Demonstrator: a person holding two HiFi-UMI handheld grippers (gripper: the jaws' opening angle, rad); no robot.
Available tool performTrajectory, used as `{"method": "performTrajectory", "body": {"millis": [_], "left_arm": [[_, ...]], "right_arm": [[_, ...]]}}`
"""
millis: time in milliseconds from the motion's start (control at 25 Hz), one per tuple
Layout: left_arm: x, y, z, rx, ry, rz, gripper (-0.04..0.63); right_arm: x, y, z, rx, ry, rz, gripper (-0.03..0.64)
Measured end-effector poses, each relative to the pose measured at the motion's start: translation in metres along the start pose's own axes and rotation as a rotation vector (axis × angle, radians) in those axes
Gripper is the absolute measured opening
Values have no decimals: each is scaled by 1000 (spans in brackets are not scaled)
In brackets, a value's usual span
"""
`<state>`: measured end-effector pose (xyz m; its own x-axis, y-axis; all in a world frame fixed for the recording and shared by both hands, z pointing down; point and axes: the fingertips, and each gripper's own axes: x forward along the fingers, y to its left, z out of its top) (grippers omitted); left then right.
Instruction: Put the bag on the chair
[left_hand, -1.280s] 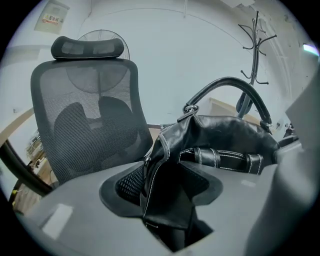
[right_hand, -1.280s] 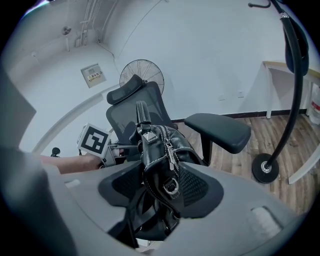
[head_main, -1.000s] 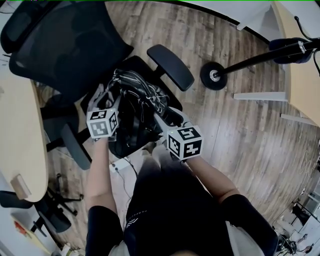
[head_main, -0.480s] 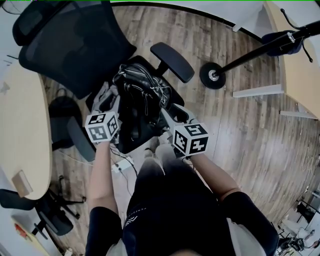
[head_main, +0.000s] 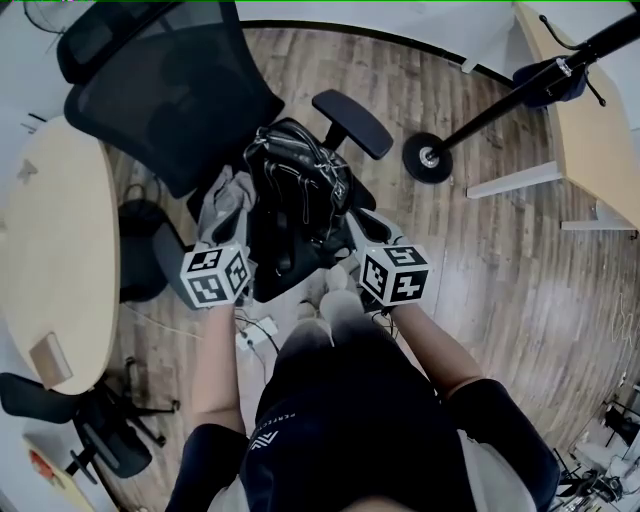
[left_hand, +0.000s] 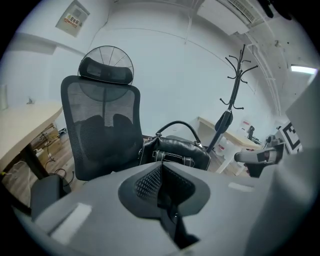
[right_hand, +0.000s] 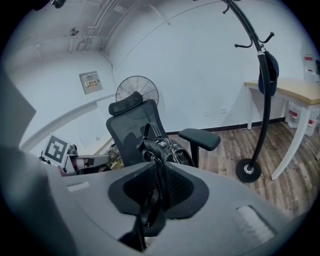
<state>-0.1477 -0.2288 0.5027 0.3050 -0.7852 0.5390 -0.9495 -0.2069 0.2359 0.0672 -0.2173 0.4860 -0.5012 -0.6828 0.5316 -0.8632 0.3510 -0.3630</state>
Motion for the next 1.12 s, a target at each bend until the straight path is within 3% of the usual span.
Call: {"method": "performTrajectory", "body": {"millis": [200,520,1120], "left_arm": [[-25,-4,0,4,-14,5,17],[-58,-10,6,-6,-51,6,17],[-85,-5,-16,-67,-33,42,17]], "right_arm": [[-12,5,2,-6,-27,-28,4],[-23,12,-3,-23,-14,-48,2],[-24,21,0,-51,10,-55,2]]}}
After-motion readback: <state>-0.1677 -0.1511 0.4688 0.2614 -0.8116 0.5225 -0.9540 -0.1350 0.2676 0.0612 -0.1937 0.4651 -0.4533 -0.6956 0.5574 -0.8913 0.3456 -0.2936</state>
